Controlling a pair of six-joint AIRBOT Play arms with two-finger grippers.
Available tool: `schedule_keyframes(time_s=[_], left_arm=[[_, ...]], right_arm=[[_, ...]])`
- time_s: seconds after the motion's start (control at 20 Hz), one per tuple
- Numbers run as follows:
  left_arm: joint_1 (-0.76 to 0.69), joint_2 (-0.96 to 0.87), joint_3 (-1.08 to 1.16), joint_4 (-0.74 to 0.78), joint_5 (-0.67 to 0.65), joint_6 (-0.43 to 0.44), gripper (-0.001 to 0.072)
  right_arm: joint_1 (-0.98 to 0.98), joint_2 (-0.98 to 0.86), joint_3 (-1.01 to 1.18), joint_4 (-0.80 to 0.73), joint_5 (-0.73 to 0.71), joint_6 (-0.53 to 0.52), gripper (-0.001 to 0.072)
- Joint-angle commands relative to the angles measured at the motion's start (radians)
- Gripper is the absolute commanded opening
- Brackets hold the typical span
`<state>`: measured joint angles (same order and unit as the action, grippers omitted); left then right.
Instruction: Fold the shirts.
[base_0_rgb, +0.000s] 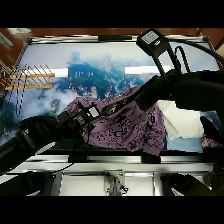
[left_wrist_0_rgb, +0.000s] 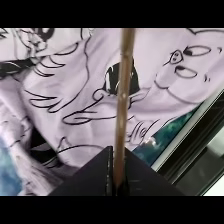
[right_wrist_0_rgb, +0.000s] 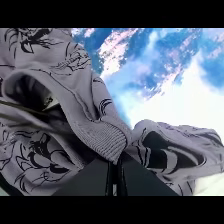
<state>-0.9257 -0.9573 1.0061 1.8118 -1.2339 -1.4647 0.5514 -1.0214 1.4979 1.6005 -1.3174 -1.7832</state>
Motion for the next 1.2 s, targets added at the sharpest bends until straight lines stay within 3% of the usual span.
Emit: schedule_keyframes(time_s=[0.0,0.7,0.75,0.8,0.85,1.15], left_arm=[[0.001,-0.038,0.0,-0.021,0.082,-0.077,0.0055],[0.005,-0.04,0.0,-0.04,0.139,-0.074,0.0055],[0.005,-0.04,0.0,-0.04,0.138,-0.074,0.0055],[0.005,-0.04,0.0,-0.041,0.138,-0.075,0.0055],[0.005,-0.04,0.0,-0.041,0.139,-0.077,0.0055],[0.005,-0.04,0.0,-0.044,0.153,-0.077,0.0055]], right_arm=[[0.001,0.009,0.001,0.037,0.012,-0.003,0.0074],[0.0,0.009,0.001,0.018,0.003,0.039,0.0078],[0.0,0.009,0.001,0.024,0.001,0.052,0.0138],[0.0,0.009,0.001,0.032,-0.007,0.061,0.0335],[0.0,0.009,0.001,0.039,-0.024,0.068,0.0479],[-0.089,0.009,0.001,-0.066,-0.055,0.104,0.0498]])
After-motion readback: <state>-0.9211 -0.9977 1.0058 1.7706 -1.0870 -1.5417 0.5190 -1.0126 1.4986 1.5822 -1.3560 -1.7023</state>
